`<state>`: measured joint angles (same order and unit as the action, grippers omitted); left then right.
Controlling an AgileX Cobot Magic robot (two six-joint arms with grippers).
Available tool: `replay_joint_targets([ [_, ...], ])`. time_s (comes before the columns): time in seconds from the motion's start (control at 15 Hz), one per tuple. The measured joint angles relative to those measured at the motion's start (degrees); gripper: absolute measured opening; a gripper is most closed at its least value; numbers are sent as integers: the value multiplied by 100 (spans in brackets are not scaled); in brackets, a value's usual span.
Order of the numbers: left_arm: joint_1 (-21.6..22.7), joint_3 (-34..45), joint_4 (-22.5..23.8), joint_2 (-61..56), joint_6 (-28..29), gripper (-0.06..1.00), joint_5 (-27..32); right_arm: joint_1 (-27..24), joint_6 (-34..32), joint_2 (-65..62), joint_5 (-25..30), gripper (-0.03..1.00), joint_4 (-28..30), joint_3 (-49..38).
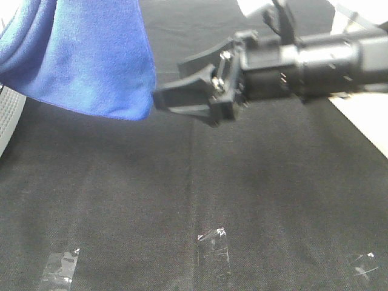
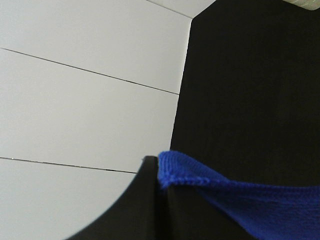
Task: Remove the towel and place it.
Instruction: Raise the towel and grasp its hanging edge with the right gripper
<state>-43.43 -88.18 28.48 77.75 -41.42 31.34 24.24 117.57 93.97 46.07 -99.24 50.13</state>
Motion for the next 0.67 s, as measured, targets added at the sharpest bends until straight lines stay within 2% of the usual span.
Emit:
replay_joint_targets([
  [0.27, 0, 0, -6, 0, 0, 0, 6, 160, 0, 710, 418, 79, -23, 825],
  [0.47, 0, 0, -6, 0, 0, 0, 6, 544, 17, 1117, 395, 79, -23, 1129],
  [0.67, 0, 0, -6, 0, 0, 0, 6, 556, 17, 1295, 149, 79, -23, 1134],
])
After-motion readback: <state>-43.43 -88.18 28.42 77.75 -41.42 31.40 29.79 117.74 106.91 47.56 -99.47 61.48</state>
